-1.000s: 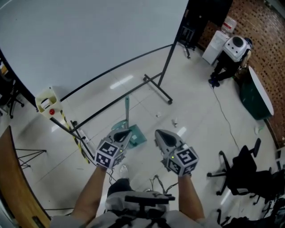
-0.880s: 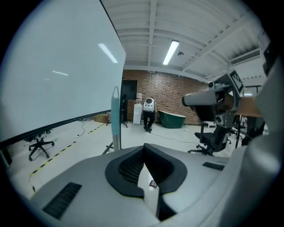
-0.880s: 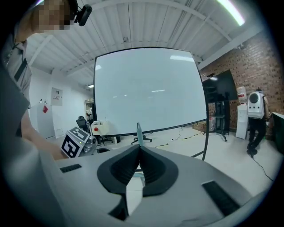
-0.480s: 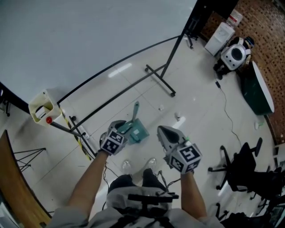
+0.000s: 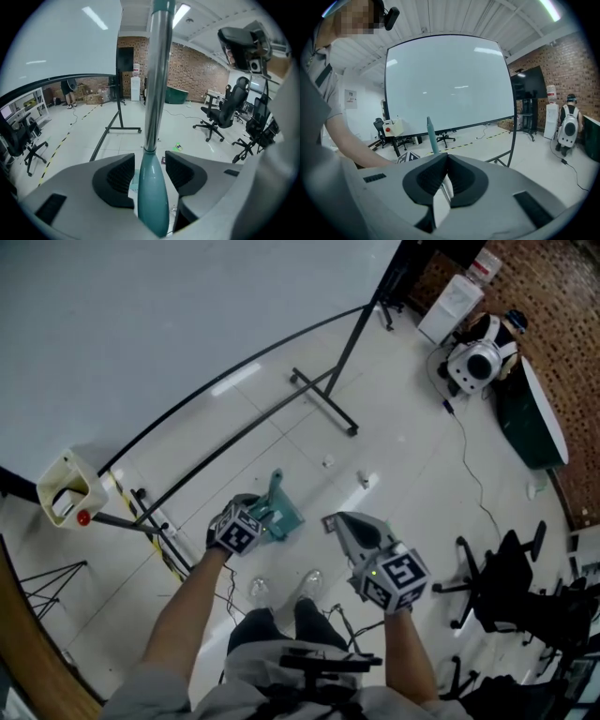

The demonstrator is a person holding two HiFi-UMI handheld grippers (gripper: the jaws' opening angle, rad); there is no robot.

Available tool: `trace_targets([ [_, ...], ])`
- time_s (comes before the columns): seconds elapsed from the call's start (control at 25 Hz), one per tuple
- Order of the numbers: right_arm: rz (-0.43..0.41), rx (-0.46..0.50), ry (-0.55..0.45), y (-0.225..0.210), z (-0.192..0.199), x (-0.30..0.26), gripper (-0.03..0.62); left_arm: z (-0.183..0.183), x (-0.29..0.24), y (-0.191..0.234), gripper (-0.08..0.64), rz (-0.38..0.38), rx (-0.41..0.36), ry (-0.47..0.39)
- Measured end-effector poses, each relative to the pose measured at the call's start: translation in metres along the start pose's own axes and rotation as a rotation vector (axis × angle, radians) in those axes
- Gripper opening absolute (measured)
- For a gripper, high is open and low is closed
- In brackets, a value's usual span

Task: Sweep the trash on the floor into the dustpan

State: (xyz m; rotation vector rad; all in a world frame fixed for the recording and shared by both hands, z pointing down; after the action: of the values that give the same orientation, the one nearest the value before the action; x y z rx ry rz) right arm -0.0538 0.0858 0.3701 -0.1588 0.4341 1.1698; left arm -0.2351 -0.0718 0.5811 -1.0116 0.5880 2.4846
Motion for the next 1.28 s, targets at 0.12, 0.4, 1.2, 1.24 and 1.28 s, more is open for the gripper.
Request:
trace_targets([
  [0.12,0.011,-0.005,0.017,-0.003,0.003,0.002,0.001,0.001,-0.010,0.004,0.189,0.013,-0.002,0.021],
  [0.4,0.003,-0.017,0.041,-0.007,0.009,-0.005,0.000,0.007,-0.019,0.006,0.127,0.024,0.011,0.055],
  [1.2,-0.245,0.051,0.007,0.006,-0.008,-0.116,0.163,0.003,-0.019,-0.002,0.123,0.043,0.026,0.061],
  [1.24,-0.259,0.058,-0.001,0.008,-0.010,-0.121,0.163,0.003,-0.017,-0.001,0.121,0.042,0.027,0.066],
  [1.28,-0.272,0.065,-0.008,0.010,-0.012,-0.126,0.163,0.003,-0.016,0.001,0.121,0.042,0.026,0.072],
])
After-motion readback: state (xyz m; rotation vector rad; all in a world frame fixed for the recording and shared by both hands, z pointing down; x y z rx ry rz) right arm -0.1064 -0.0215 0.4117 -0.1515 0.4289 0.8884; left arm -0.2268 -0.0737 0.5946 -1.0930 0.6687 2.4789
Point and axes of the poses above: the fingertips, and each gripper's own axes: x backward along the fingers, y to its left, z out of its underside, the point moved 10 cm from there along x, backward along the fingers, and after that the axes turned 15 degrees about x, right-handed, at the moved point
